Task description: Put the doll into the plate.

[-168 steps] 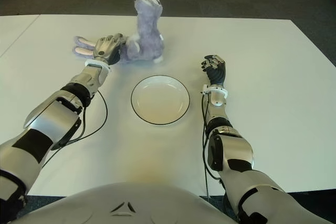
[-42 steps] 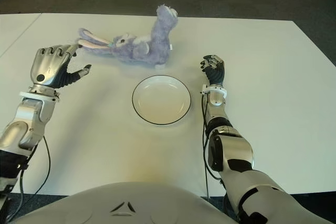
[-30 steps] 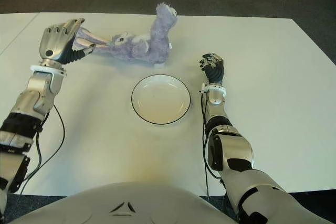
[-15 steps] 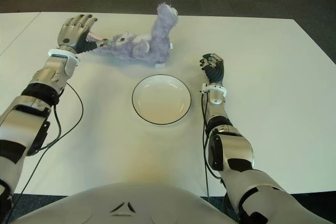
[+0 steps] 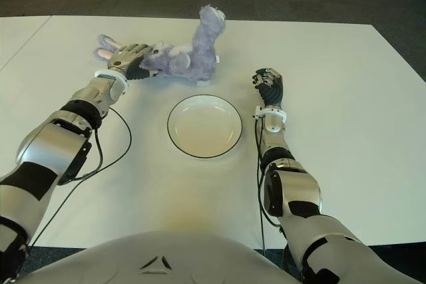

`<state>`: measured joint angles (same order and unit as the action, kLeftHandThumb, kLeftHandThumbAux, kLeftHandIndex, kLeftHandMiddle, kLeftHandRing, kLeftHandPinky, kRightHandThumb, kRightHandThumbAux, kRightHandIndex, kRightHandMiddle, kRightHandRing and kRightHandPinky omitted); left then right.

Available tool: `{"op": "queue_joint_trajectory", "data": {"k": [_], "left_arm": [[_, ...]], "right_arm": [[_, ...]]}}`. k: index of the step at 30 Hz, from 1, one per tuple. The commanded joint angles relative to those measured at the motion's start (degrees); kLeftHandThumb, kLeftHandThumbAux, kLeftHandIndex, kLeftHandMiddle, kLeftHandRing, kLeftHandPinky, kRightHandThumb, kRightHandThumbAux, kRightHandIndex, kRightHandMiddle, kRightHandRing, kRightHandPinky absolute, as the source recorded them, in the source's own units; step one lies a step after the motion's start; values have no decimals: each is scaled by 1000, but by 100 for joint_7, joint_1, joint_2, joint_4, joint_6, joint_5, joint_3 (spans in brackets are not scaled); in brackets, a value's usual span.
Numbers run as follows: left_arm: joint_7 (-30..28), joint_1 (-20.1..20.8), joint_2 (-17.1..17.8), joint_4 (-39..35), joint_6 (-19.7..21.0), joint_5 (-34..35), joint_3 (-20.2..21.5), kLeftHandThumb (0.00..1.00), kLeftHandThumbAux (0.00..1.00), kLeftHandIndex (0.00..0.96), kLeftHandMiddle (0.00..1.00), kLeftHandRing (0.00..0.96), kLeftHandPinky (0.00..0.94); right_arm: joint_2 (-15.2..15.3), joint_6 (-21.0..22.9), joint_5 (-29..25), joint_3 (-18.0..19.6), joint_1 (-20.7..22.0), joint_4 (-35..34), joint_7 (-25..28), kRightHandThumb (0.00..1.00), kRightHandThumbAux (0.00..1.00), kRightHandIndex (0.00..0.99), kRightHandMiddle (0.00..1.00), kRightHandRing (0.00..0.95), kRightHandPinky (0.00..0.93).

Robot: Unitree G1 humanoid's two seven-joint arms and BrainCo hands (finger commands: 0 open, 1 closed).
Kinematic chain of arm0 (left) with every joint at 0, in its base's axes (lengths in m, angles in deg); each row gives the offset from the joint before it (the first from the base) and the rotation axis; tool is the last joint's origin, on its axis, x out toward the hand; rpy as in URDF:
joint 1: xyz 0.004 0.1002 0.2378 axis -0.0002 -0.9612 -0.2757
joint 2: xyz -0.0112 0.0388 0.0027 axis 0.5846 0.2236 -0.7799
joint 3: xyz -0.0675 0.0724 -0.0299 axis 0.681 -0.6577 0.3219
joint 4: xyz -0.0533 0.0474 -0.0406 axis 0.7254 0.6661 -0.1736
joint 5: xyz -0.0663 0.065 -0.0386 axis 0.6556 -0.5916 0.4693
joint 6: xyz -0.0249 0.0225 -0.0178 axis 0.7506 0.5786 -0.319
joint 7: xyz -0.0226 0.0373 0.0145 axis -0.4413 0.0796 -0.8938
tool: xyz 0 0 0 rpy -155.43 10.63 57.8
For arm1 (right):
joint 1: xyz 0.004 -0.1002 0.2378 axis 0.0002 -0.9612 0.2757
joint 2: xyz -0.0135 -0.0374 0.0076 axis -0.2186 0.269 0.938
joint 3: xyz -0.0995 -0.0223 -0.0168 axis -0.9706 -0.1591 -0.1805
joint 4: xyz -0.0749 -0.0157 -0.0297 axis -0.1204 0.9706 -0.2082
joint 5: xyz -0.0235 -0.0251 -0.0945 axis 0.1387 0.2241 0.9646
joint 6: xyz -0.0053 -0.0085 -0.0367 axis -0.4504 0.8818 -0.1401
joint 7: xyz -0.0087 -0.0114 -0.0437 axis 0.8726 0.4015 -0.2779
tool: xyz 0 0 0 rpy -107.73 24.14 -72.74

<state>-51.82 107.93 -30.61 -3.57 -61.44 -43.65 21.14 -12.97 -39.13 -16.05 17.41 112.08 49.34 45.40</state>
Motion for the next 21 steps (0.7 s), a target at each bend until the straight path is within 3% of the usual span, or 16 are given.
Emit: {"op": "queue_joint_trajectory", "data": {"k": [1,15,21], "left_arm": [[-586,-204,-354,330,106,157,-134,182,301,0,0,0,0],[-1506,-601,-1060,348,363,1223,511,40,452,0,0,0,0],[-1720,-773,-1161,342,322,1422,554,0,456,0,0,0,0]], "right_arm": [[-431,548,77,-45,-1301,824,100,682,730,422,517,518,492],[-426,579,14,59,-1346,820,190,682,730,421,494,493,454],[-426,563,34,42,-1370,816,163,684,730,422,525,530,517]]}}
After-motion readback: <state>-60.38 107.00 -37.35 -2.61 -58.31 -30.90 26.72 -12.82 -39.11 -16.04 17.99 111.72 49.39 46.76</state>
